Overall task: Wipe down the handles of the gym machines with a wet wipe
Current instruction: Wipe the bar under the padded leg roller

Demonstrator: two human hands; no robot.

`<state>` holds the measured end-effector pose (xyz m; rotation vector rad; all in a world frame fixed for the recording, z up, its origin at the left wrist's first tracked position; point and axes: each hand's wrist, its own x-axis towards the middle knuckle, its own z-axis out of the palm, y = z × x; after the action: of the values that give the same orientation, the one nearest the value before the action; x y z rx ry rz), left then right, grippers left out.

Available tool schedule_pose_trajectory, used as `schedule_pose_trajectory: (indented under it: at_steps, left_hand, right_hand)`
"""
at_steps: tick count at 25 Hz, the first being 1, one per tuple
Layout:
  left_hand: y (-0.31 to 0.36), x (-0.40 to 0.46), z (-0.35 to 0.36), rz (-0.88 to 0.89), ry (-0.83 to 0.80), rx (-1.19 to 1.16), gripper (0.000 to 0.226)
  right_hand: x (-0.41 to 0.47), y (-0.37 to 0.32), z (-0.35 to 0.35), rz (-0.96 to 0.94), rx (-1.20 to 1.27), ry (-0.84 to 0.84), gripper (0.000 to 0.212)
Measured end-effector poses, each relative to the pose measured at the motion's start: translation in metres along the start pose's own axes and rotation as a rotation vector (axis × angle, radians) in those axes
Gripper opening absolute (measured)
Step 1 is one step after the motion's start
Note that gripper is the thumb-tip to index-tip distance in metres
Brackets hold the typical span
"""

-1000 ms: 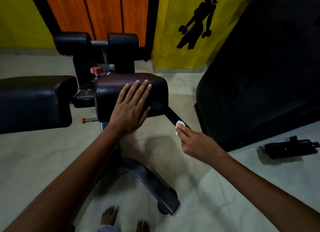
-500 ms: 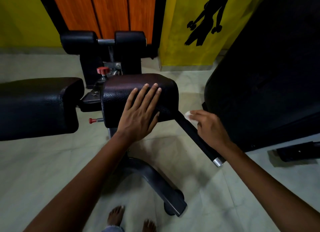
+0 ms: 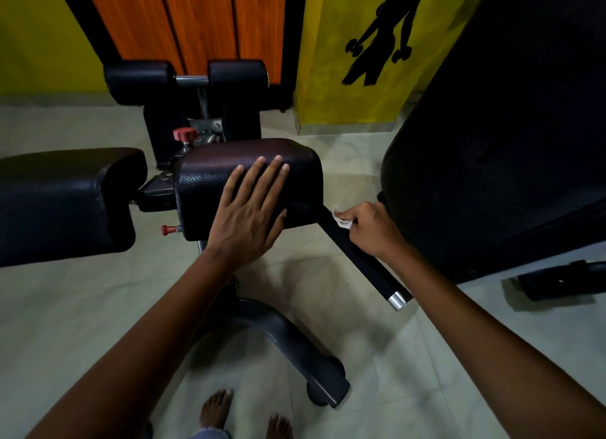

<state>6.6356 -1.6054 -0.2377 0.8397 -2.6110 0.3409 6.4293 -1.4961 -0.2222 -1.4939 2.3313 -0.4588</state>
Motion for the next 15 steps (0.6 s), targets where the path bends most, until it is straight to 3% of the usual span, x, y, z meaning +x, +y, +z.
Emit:
schedule_pose_trajectory:
  at_steps: [7,11,15]
  left_hand:
    - [0.0,0.001,0.0,-0.005,-0.001,-0.004,0.065]
    - [0.001,0.001,-0.001,-0.008,-0.02,0.001,0.065]
    - [0.002,0.001,-0.003,-0.015,-0.033,0.003,0.065]
  right_hand:
    - [-0.026,0.012,-0.014,-0.018,0.064,-0.041,0.042]
    - [-0.025,0.007,-0.006,-0.008,0.011,-0.011,0.034]
    - [-0.038,0.013,-0.012,-0.079,0.085,-0.001,0.042]
